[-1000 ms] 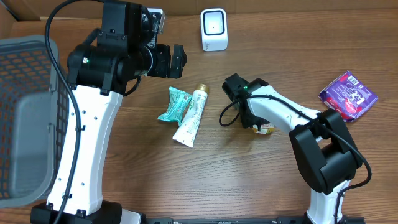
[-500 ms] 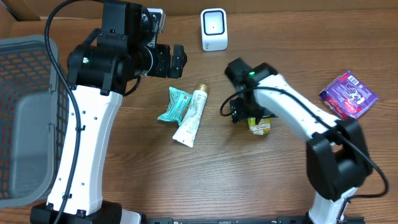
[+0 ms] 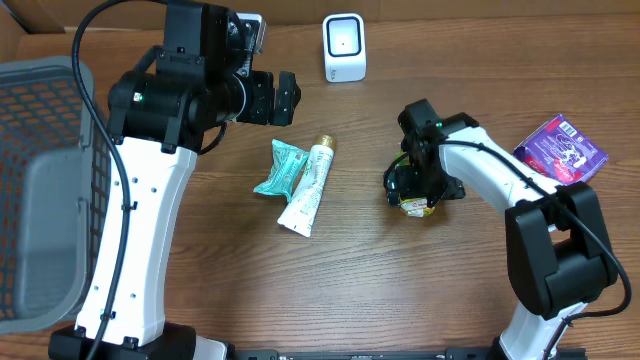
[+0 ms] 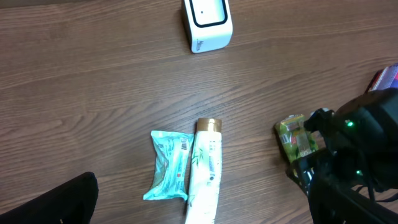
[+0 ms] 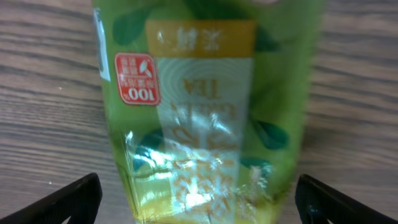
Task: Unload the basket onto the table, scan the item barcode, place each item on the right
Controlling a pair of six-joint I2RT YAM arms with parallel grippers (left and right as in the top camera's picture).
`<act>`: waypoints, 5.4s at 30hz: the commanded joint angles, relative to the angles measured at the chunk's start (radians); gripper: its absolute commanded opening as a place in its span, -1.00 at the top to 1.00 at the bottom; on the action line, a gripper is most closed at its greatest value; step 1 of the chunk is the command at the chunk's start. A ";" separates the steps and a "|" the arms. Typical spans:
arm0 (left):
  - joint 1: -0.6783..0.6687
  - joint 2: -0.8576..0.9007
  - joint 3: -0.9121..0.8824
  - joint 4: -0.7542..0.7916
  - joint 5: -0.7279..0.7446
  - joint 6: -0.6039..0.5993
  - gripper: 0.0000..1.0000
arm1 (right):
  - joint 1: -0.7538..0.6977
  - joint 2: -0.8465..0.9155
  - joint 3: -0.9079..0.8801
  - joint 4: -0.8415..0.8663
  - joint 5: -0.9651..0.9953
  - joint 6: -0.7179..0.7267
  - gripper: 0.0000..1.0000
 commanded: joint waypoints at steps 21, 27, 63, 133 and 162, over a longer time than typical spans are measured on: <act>-0.001 0.009 0.003 0.001 0.007 0.011 -0.99 | -0.012 -0.015 -0.064 0.071 -0.038 -0.019 0.80; -0.001 0.009 0.003 0.001 0.007 0.011 -0.99 | -0.013 -0.016 0.003 0.068 -0.245 -0.103 0.89; -0.001 0.009 0.003 0.001 0.007 0.011 -0.99 | -0.254 -0.049 0.549 -0.298 -1.098 -0.318 0.93; -0.001 0.009 0.003 0.001 0.007 0.011 -0.99 | 0.073 0.605 0.850 0.846 0.849 -1.175 0.93; 0.000 0.009 0.003 0.001 0.007 0.011 -0.99 | 0.125 0.526 0.850 0.844 0.951 -1.201 0.93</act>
